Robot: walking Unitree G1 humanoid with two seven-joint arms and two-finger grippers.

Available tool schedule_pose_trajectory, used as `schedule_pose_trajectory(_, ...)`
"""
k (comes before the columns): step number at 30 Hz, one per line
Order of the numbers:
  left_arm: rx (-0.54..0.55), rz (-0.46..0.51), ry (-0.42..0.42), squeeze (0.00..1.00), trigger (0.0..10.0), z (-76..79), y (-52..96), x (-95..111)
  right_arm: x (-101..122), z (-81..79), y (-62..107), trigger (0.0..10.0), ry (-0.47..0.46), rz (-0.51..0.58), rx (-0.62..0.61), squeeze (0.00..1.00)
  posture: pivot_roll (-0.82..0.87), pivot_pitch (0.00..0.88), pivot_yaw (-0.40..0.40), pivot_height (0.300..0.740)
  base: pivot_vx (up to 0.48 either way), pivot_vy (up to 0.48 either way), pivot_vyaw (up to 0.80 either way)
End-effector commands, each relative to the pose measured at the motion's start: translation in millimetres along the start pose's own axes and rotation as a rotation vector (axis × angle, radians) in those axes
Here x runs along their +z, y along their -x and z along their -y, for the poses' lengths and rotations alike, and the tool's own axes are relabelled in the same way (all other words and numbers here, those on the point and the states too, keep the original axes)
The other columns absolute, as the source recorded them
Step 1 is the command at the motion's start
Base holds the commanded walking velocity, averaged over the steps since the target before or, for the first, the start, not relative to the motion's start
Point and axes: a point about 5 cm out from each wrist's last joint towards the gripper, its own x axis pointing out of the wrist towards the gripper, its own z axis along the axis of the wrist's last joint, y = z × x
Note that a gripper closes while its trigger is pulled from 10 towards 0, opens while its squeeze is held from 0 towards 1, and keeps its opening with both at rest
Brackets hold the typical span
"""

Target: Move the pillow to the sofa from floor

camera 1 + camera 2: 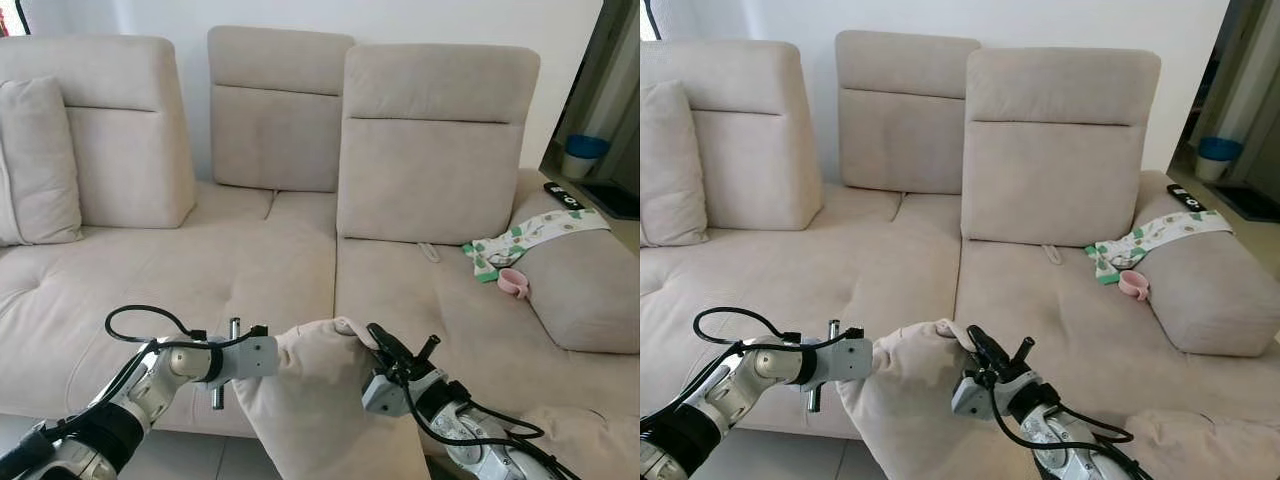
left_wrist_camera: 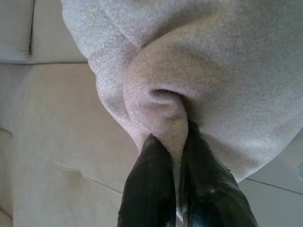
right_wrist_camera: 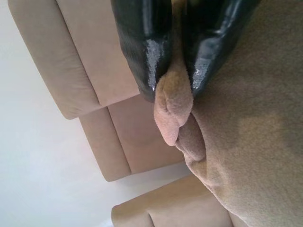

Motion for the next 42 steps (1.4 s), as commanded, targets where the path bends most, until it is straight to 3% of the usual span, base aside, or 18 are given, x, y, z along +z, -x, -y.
schedule_pose_trajectory(1,-0.029,0.005,-0.020,0.00,10.0,7.1,-5.0,3,19,24.1,-10.5,10.0,-0.010,0.118,-0.129,0.00,0.01,0.000,-0.009,0.625,0.000,0.000,0.00)
schedule_pose_trajectory(29,-0.015,0.020,-0.028,0.00,10.0,3.2,-8.4,8,19,34.8,-13.8,10.0,-0.001,0.121,-0.169,0.00,0.00,0.000,-0.009,0.725,0.000,0.000,0.00)
schedule_pose_trajectory(42,0.098,0.103,-0.049,0.00,10.0,-12.3,-8.7,23,20,39.8,-14.1,10.0,0.005,0.121,-0.184,0.00,-0.01,0.000,-0.015,0.740,0.000,0.000,0.00)
